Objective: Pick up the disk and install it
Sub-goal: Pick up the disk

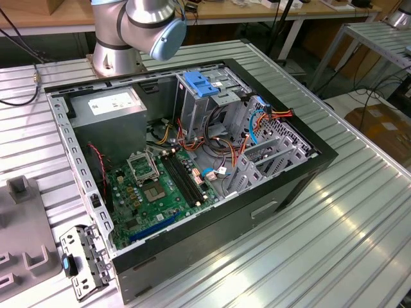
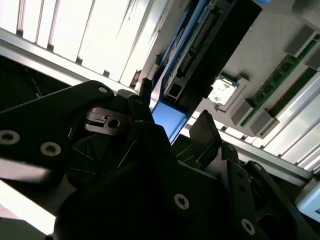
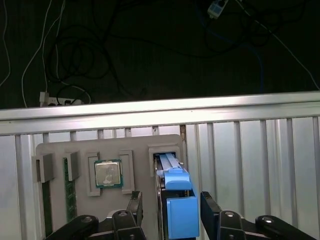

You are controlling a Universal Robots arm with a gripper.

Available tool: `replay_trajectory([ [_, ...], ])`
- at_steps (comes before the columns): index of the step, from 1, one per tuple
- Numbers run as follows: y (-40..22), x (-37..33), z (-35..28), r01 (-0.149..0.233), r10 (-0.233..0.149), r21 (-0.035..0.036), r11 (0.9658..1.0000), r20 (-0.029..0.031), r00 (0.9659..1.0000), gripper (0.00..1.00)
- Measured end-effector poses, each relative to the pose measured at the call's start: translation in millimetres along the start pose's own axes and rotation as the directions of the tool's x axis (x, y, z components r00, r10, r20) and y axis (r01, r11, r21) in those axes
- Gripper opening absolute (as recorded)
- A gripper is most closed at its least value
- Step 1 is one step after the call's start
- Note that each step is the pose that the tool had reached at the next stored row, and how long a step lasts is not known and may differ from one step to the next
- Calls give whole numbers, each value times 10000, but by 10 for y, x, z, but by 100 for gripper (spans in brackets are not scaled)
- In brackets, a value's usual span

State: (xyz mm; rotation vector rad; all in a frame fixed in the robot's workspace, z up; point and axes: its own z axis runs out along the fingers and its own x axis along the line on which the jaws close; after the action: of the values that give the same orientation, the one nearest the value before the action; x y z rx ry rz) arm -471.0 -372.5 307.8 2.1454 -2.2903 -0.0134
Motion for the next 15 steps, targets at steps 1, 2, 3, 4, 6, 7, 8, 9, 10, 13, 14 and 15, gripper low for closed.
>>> replay_trajectory([
  [1,0,0,1,0,0,1,10000,0,10000,58],
  [2,0,0,1,0,0,2,10000,-1,10000,56],
  [3,0,0,1,0,0,2,10000,-1,10000,49],
  [4,0,0,1,0,0,2,10000,-2,10000,49],
  [6,0,-1,2,0,0,3,10000,-3,10000,49],
  [7,1,-8,5,-3,3,5,10000,-1,10000,49],
  [8,1,-17,6,-3,3,5,10000,-1,10000,49],
  [9,2,-35,8,-8,8,2,10000,-3,10000,49],
  [10,3,-45,12,-33,33,3,10000,-2,10000,49],
  [13,5,-44,32,-279,279,1,9996,-1,9996,49],
  [14,6,-44,37,-353,353,1,9994,-1,9994,49],
  [15,8,-44,38,-395,395,1,9992,-1,9992,49],
])
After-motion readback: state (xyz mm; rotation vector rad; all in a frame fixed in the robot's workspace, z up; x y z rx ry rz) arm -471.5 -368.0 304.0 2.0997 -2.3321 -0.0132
